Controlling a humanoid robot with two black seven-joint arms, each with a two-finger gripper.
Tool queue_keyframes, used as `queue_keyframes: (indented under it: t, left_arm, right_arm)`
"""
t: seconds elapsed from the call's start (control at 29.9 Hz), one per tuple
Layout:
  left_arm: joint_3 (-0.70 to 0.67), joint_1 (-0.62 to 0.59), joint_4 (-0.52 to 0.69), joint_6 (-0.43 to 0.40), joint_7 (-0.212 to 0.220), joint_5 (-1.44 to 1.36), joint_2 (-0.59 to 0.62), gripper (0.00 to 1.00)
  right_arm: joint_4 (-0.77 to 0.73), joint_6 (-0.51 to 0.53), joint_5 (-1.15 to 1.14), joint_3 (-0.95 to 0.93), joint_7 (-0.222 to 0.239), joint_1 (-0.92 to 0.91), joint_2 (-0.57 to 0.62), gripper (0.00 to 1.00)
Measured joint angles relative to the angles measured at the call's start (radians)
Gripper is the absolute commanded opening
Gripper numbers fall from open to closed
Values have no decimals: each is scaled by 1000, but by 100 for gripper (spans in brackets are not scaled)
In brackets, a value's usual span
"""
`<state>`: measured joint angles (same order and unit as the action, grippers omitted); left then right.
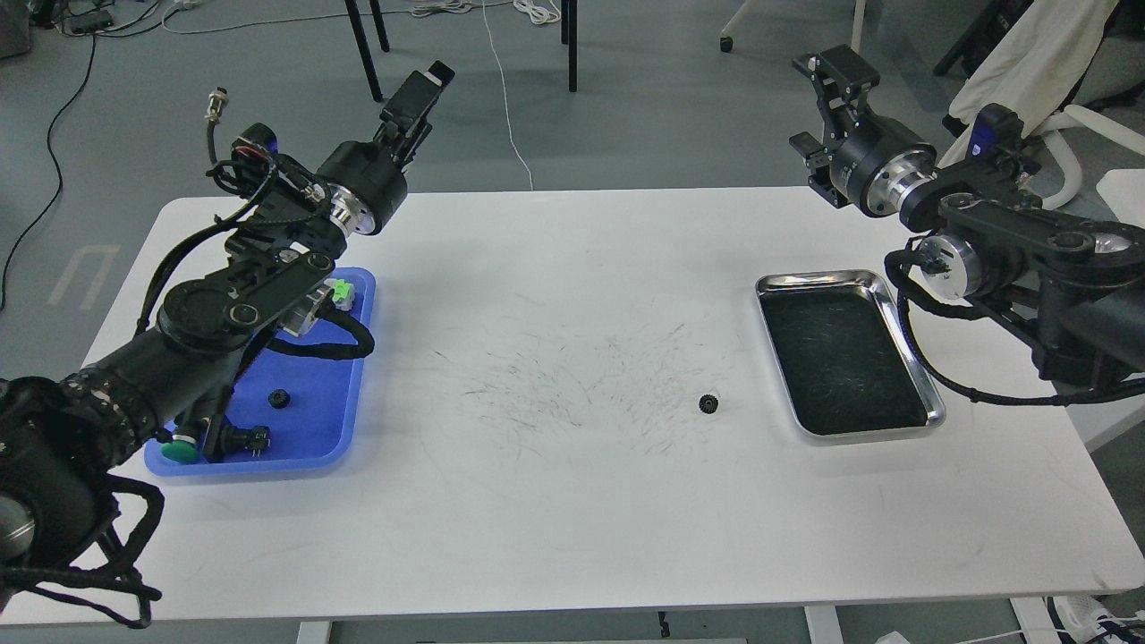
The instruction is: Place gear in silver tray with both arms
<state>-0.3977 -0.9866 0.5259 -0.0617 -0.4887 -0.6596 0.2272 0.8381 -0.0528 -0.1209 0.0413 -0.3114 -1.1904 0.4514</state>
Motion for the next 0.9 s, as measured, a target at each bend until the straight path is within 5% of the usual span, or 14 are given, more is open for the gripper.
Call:
queue_keyframes:
  t: [0.33,0.6,0.9]
  left_arm:
    - [-72,-35,-13,-263,79,346,63,98]
    - [-45,-45,-112,-288,102,367,59,98]
    - [-43,-85,-149,-290,107,367,68,98]
  right_arm:
    - [55,6,-138,164,4,-91,-7,97]
    - [121,71,-341,312,-18,-185,-11,98]
    - [141,120,-565,560,-116,-346,-40,98]
